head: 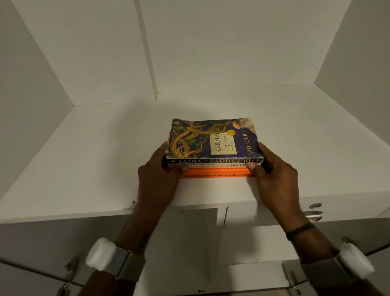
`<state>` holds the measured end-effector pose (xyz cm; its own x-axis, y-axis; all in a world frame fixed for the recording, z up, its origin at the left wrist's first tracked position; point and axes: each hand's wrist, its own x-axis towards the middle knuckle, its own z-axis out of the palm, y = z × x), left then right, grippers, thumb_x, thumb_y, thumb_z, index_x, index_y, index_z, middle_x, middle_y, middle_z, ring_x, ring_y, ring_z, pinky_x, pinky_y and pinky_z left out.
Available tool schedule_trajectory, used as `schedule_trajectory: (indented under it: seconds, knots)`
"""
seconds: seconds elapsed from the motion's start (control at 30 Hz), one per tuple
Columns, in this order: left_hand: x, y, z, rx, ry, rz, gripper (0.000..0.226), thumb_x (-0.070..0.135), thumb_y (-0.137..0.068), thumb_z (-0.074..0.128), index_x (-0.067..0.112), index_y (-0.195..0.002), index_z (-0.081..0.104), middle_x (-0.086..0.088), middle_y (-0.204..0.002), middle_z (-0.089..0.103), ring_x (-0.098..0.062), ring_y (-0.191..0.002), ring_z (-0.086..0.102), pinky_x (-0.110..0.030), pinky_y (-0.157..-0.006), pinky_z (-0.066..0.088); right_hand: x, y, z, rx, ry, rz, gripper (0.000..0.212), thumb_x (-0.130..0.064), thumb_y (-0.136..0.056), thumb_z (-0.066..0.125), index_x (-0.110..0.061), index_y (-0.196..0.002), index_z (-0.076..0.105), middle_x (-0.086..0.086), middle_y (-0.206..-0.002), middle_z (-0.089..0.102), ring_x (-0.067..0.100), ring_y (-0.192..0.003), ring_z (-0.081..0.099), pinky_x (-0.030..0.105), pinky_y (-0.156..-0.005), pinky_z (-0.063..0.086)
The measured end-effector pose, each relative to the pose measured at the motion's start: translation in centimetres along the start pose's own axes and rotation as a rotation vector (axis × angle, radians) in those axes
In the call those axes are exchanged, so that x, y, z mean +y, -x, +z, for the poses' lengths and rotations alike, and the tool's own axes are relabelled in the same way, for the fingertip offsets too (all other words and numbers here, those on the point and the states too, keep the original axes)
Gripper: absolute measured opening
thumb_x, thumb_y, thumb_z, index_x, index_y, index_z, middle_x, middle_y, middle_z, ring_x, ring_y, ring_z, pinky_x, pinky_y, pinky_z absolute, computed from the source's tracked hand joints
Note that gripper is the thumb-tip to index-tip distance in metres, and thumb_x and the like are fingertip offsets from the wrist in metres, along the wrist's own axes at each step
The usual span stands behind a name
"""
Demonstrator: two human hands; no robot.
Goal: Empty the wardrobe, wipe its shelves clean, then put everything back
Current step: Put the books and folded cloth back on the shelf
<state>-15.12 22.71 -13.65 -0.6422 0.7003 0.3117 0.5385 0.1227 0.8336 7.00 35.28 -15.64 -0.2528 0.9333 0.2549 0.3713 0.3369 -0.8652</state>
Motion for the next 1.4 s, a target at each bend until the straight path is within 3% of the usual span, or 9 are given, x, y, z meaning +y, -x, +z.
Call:
schedule_trajectory:
  seconds: [0.1, 0.2, 0.33, 0.6, 0.87, 1.03, 1.2, 1.3, 1.4]
  knots:
    - [0.2, 0.2, 0.0, 0.000, 0.005, -0.004, 0.068, 0.017, -0.085, 0.081, 0.014, -0.146, 0.050, 0.011, -0.109, 0.065, 0.032, -0.073, 0.053, 0.009, -0.070, 0.037, 0.1, -0.2, 0.0, -0.003, 0.015, -0.005, 0.055, -0.025, -0.094, 0.069, -0.024, -0.146, 0.052, -0.016, -0.116, 0.064, -0.013, -0.088, 0.059, -0.008, -0.076, 0.037]
    - [0.3, 0.2, -0.2, -0.002, -0.029, 0.015, 0.065, 0.018, -0.085, 0.080, 0.014, -0.144, 0.053, -0.002, -0.116, 0.072, 0.021, -0.072, 0.059, 0.008, -0.070, 0.038, 0.3, -0.2, -0.2, -0.013, 0.024, -0.018, 0.057, -0.023, -0.093, 0.070, -0.022, -0.147, 0.051, -0.014, -0.117, 0.064, -0.009, -0.090, 0.060, -0.010, -0.076, 0.035]
    - [0.0, 0.3, -0.5, -0.008, -0.038, 0.021, 0.064, 0.016, -0.083, 0.082, 0.015, -0.141, 0.057, 0.015, -0.104, 0.064, 0.029, -0.076, 0.056, 0.007, -0.071, 0.039, 0.5, -0.1, -0.2, -0.027, 0.064, -0.043, 0.058, -0.018, -0.094, 0.070, -0.021, -0.148, 0.050, -0.013, -0.117, 0.065, -0.001, -0.092, 0.061, -0.011, -0.079, 0.033]
    - [-0.2, 0.4, -0.5, 0.002, -0.059, 0.018, 0.062, 0.015, -0.082, 0.082, 0.019, -0.139, 0.058, 0.018, -0.105, 0.064, 0.027, -0.081, 0.057, 0.005, -0.074, 0.040, 0.1, -0.1, -0.4, -0.052, 0.024, -0.068, 0.059, -0.016, -0.092, 0.071, -0.018, -0.147, 0.051, -0.015, -0.114, 0.063, 0.004, -0.098, 0.061, -0.011, -0.080, 0.033]
    - [-0.2, 1.1, -0.9, -0.045, -0.094, 0.025, 0.076, 0.016, -0.079, 0.086, 0.016, -0.146, 0.050, 0.022, -0.106, 0.060, 0.031, -0.084, 0.054, 0.007, -0.077, 0.037, 0.2, 0.0, -0.6, -0.088, 0.009, -0.071, 0.064, -0.016, -0.091, 0.073, -0.022, -0.149, 0.047, -0.019, -0.113, 0.062, -0.012, -0.090, 0.060, -0.010, -0.080, 0.033]
    - [-0.2, 1.2, -0.5, -0.029, -0.092, -0.047, 0.084, 0.018, -0.079, 0.086, 0.014, -0.151, 0.043, -0.003, -0.124, 0.069, 0.018, -0.092, 0.060, 0.008, -0.078, 0.037, 0.5, -0.4, -0.7, -0.105, 0.023, -0.074, 0.067, -0.013, -0.091, 0.073, -0.026, -0.150, 0.045, -0.019, -0.109, 0.064, -0.024, -0.088, 0.056, -0.010, -0.076, 0.033]
    - [-0.5, 1.4, -0.5, -0.025, -0.092, -0.125, 0.091, 0.020, -0.077, 0.087, 0.014, -0.154, 0.038, -0.007, -0.130, 0.067, 0.001, -0.105, 0.062, 0.007, -0.081, 0.038, 1.0, -0.2, -0.6, -0.117, 0.011, -0.105, 0.065, -0.007, -0.093, 0.070, -0.025, -0.150, 0.045, -0.015, -0.110, 0.065, -0.010, -0.084, 0.061, -0.009, -0.072, 0.035]
    - [0.0, 1.4, -0.4, -0.016, -0.116, -0.141, 0.091, 0.020, -0.078, 0.087, 0.013, -0.154, 0.037, -0.008, -0.132, 0.066, -0.001, -0.106, 0.061, 0.001, -0.087, 0.039, 0.9, -0.2, -0.7, -0.126, -0.018, -0.129, 0.063, -0.006, -0.094, 0.068, -0.023, -0.150, 0.045, -0.014, -0.118, 0.063, 0.002, -0.100, 0.061, -0.002, -0.087, 0.040]
    - [0.6, 1.7, -0.7, -0.038, -0.107, -0.139, 0.096, 0.024, -0.077, 0.087, 0.012, -0.156, 0.033, -0.009, -0.141, 0.059, -0.008, -0.118, 0.059, -0.017, -0.098, 0.041, 0.3, -0.1, -0.9, -0.131, -0.042, -0.147, 0.069, -0.008, -0.094, 0.069, -0.035, -0.150, 0.039, -0.015, -0.125, 0.059, 0.003, -0.112, 0.058, 0.014, -0.099, 0.044]
